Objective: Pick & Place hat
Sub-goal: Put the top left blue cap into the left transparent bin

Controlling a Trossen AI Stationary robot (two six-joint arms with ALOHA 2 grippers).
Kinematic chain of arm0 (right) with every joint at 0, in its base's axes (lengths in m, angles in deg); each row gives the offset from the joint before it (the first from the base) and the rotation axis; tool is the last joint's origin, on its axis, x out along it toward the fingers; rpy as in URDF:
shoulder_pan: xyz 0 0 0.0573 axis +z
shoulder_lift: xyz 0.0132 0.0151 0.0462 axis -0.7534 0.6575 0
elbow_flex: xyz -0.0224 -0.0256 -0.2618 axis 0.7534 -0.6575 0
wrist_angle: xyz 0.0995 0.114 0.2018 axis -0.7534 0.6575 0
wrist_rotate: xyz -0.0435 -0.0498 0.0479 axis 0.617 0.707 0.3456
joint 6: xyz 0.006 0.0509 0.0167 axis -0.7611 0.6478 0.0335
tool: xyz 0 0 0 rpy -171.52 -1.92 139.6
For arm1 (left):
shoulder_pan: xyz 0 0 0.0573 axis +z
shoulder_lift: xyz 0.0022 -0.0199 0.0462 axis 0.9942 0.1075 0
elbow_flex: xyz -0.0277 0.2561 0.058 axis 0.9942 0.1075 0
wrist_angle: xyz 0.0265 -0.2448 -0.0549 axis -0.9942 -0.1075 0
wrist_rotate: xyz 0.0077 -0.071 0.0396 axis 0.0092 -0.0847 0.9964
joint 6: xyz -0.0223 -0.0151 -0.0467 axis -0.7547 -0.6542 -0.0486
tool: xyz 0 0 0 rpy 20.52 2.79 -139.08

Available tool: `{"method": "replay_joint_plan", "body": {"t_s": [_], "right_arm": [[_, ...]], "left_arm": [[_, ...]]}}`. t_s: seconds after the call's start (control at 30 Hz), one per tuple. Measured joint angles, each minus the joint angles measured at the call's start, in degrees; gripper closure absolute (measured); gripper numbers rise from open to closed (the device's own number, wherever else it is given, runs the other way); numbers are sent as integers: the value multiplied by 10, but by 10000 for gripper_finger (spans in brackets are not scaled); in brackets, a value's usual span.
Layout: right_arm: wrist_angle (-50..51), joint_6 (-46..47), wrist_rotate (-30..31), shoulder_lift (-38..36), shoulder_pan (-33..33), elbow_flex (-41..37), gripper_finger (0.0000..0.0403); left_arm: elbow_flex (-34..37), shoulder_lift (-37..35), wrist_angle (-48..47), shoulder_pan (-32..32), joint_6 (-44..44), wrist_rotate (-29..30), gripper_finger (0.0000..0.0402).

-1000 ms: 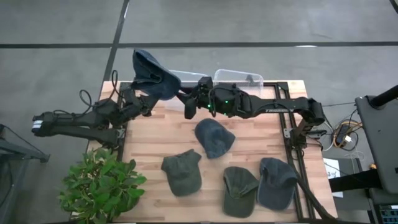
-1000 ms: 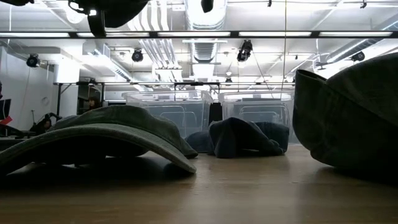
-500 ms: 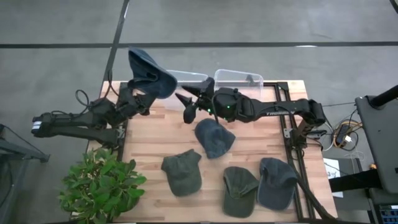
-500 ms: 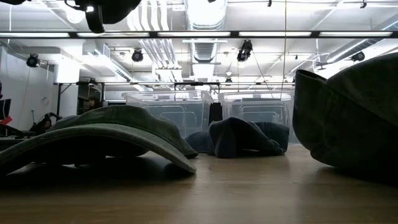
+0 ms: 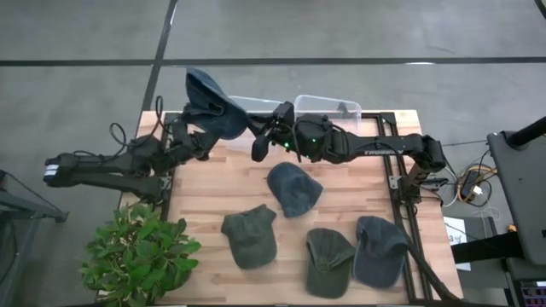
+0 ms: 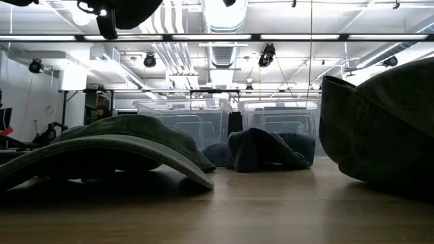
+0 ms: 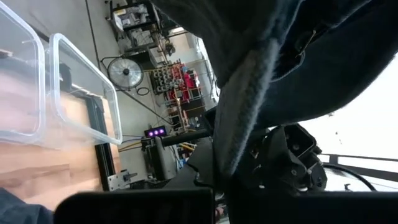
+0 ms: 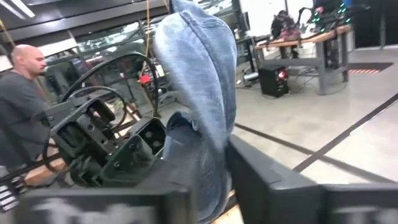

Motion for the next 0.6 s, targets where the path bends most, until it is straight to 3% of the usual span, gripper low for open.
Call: {"method": "replay_joint_plan", "body": {"t_s": [0.07,0.23,0.43,0.6], "right_arm": [[10,5,-2,-1,-4,0,380],[29,13,-3,-2,-7,0,390],[37,14,-11,-11,-9,0,392],[49,33,-15,-25,-23,0,393]], "left_arm": [[0,1,3,0,-2,0,395],[3,0,8,0,11,-2,387],[4,-10,13,0,85,-12,329],[3,-24,9,0,97,-4,277]]}}
